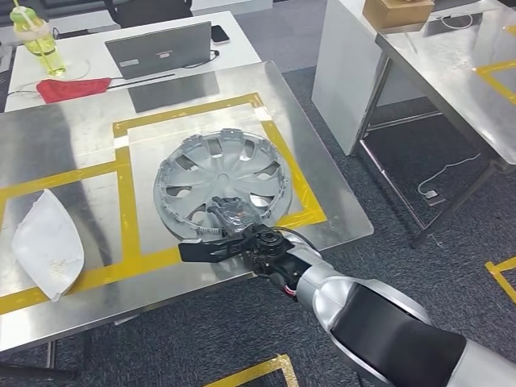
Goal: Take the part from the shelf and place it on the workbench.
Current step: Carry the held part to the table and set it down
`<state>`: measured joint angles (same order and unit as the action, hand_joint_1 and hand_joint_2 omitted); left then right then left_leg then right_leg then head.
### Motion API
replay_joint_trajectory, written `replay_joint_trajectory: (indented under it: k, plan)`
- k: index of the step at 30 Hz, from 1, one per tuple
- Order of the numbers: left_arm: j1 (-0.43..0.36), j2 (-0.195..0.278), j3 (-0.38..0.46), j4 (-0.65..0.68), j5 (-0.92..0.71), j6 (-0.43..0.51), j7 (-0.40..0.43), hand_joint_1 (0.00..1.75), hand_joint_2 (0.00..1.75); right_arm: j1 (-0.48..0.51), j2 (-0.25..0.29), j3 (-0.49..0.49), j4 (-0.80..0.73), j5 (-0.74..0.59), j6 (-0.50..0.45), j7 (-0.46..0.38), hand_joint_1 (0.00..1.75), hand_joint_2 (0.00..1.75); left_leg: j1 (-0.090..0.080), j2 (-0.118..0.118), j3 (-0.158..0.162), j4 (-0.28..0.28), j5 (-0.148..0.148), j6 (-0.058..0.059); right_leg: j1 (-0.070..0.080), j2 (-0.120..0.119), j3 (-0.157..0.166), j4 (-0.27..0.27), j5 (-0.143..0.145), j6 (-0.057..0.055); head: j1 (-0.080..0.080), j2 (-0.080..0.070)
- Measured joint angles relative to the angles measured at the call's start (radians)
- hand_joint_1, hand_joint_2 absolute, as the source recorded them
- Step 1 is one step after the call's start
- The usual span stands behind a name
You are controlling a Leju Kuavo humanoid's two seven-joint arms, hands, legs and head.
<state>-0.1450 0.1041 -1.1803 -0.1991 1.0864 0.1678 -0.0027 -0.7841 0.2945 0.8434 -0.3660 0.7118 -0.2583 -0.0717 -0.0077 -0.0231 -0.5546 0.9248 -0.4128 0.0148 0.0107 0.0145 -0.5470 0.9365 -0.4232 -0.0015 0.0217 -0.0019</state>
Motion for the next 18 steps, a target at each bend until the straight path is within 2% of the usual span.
replay_joint_trajectory:
  k: [5, 9, 12, 14, 16, 18]
  plan:
    - [0.0, 0.0, 0.0, 0.0, 0.013, -0.001, 0.0, 0.0, 0.0, -0.002, 0.0, -0.004, 0.005, -0.017, -0.024, -0.036, 0.0, 0.0, 0.0, 0.0, 0.0, 0.0, 0.0, 0.0, 0.0, 0.0, 0.0, 0.0, 0.0, 0.0, 0.0, 0.0]
    - [0.002, 0.0, 0.0, 0.0, 0.028, 0.0, -0.002, 0.0, 0.0, -0.01, 0.0, -0.024, 0.003, -0.097, -0.044, -0.122, 0.0, 0.0, 0.0, 0.0, 0.0, 0.0, 0.0, 0.0, 0.0, 0.0, 0.0, 0.0, 0.0, 0.0, 0.0, 0.0]
    - [0.007, 0.0, 0.0, 0.0, 0.039, 0.0, -0.006, 0.0, 0.0, -0.023, 0.0, -0.057, -0.018, -0.218, -0.033, -0.234, 0.0, 0.0, 0.0, 0.0, 0.0, 0.0, 0.0, 0.0, 0.0, 0.0, 0.0, 0.0, 0.0, 0.0, 0.0, 0.0]
    - [0.011, 0.001, 0.0, 0.0, 0.047, 0.0, -0.009, 0.0, 0.0, -0.024, 0.0, -0.085, -0.061, -0.329, 0.011, -0.305, 0.0, 0.0, 0.0, 0.0, 0.0, 0.0, 0.0, 0.0, 0.0, 0.0, 0.0, 0.0, 0.0, 0.0, 0.0, 0.0]
    - [0.015, 0.002, 0.0, 0.0, 0.056, 0.0, -0.01, 0.0, 0.0, -0.012, -0.004, -0.111, -0.141, -0.447, 0.07, -0.336, 0.0, 0.0, 0.0, 0.0, 0.0, 0.0, 0.0, 0.0, 0.0, 0.0, 0.0, 0.0, 0.0, 0.0, 0.0, 0.0]
    - [0.019, 0.003, 0.0, 0.0, 0.063, 0.0, -0.01, 0.0, 0.0, 0.014, -0.016, -0.133, -0.252, -0.543, 0.115, -0.328, 0.0, 0.0, 0.0, -0.001, 0.0, 0.0, 0.0, 0.0, 0.0, 0.0, 0.0, 0.0, 0.0, 0.0, 0.0, 0.0]
